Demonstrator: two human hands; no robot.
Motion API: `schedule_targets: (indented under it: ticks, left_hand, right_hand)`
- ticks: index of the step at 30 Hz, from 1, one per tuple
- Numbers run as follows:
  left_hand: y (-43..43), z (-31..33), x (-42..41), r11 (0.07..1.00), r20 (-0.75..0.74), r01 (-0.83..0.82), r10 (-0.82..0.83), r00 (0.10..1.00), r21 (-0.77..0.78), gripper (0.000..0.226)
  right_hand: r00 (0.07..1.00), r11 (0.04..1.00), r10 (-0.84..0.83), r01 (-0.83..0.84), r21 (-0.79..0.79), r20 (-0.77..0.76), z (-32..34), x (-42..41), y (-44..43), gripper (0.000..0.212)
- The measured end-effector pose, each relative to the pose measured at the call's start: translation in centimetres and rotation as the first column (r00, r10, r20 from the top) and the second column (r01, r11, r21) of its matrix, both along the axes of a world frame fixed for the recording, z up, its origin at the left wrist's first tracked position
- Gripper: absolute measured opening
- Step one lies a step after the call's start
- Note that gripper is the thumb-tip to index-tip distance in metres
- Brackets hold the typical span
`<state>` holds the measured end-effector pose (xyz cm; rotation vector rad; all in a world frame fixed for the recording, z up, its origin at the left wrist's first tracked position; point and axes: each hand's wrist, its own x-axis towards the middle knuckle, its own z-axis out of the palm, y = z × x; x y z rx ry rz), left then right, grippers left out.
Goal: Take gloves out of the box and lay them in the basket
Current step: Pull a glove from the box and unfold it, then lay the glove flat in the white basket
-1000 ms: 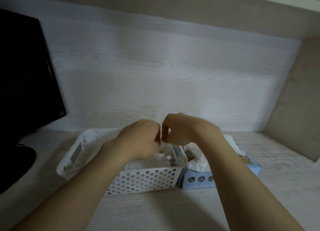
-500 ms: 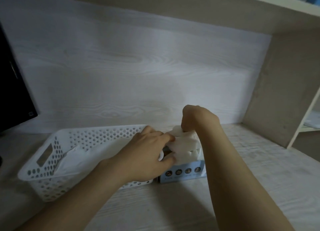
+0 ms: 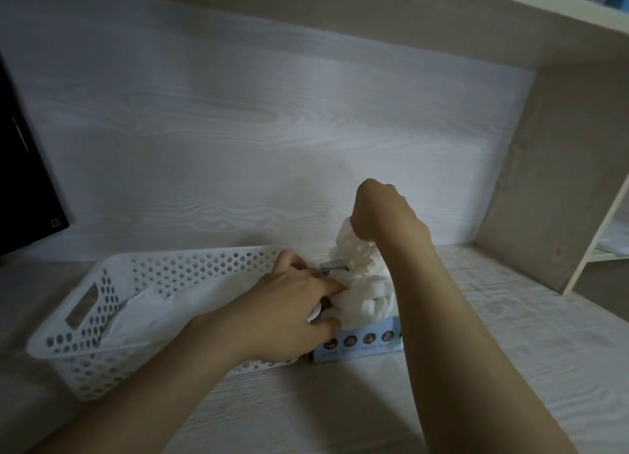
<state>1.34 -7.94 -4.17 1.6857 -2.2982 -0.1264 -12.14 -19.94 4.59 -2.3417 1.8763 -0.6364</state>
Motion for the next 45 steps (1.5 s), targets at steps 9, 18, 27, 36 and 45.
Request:
schedule_targets:
  ticks: [9, 18, 27, 36, 45]
  left_hand:
    - [0.4, 1.1, -0.1, 0.995, -0.170, -0.038, 0.054, 0.984, 0.095, 0.059]
    - [-0.7, 3.7, 2.2, 0.932, -0.811, -0.355, 0.151, 0.565, -0.074, 0.022]
    - [-0.8, 4.3, 3.9, 0.935, -0.900, -0.354, 0.159, 0.405, 0.006, 0.019]
    - [-0.7, 3.8, 6.5, 0.867, -0.928, -0.496, 0.148, 0.342, -0.045, 0.006]
    - [-0.7, 5.0, 6.8, 0.922, -0.888, -0.384, 0.216, 0.407, 0.048, 0.016]
  right_hand:
    - [0.950, 0.969, 0.203, -0.159, -0.191, 0.238, 0.9, 1.1, -0.6, 0.025]
    - [0.656, 0.829, 0.550, -0.353, -0.434, 0.517, 2.0, 3.2, 1.8, 0.025]
    - [0.413, 0.888, 0.423, -0.363, -0.281, 0.806, 0.3, 5.9, 1.8, 0.015]
    - [0.758, 0.951, 0.304, -0.211, -0.224, 0.577, -0.4, 5.1, 1.4, 0.025]
    - [0.957, 0.978, 0.207, -0.209, -0.013, 0.203, -1.0, 5.6, 1.9, 0.034]
